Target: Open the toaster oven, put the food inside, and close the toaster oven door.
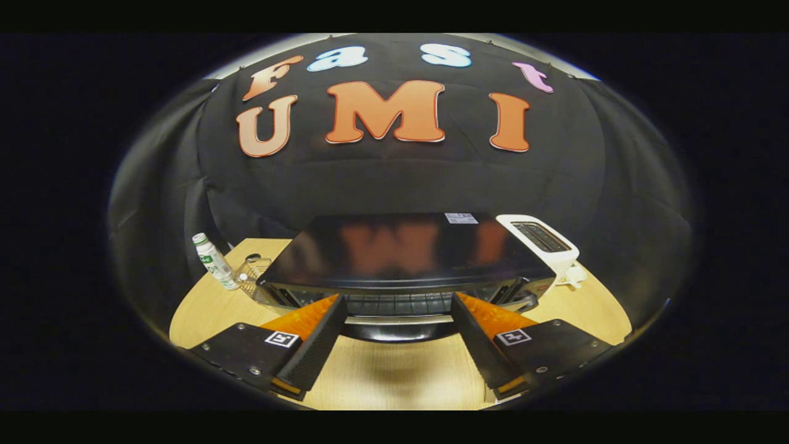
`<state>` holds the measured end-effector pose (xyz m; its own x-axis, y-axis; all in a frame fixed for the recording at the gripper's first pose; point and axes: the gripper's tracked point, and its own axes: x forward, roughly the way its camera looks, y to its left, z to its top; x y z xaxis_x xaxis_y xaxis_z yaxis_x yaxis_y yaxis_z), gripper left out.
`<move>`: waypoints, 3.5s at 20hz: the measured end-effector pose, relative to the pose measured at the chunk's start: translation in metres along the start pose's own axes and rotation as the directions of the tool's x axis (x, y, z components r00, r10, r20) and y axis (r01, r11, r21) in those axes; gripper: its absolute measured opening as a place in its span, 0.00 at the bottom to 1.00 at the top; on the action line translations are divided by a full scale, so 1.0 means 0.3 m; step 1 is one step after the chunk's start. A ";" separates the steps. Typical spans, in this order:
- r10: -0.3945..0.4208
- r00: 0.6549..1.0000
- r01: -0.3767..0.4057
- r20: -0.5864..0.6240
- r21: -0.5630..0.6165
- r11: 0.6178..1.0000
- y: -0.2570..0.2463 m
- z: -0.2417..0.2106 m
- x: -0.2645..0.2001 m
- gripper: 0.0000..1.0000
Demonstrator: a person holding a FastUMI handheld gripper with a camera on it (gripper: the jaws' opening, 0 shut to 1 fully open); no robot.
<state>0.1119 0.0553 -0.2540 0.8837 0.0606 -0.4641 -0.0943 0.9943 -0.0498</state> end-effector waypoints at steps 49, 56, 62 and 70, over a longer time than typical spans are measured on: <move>-0.235 0.932 0.201 0.276 0.144 0.969 -0.746 0.266 -0.542 0.99; -0.218 0.931 0.200 0.294 0.089 0.976 -0.933 0.316 -0.513 0.99; 0.017 0.999 -0.014 -0.034 0.098 0.995 -0.857 -0.064 -0.364 0.99; 0.283 0.872 -0.166 -0.398 0.303 0.938 -0.752 -0.480 -0.240 0.99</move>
<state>0.0036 -0.1859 -0.3365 0.5615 0.2996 -0.7713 -0.0964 0.9495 0.2985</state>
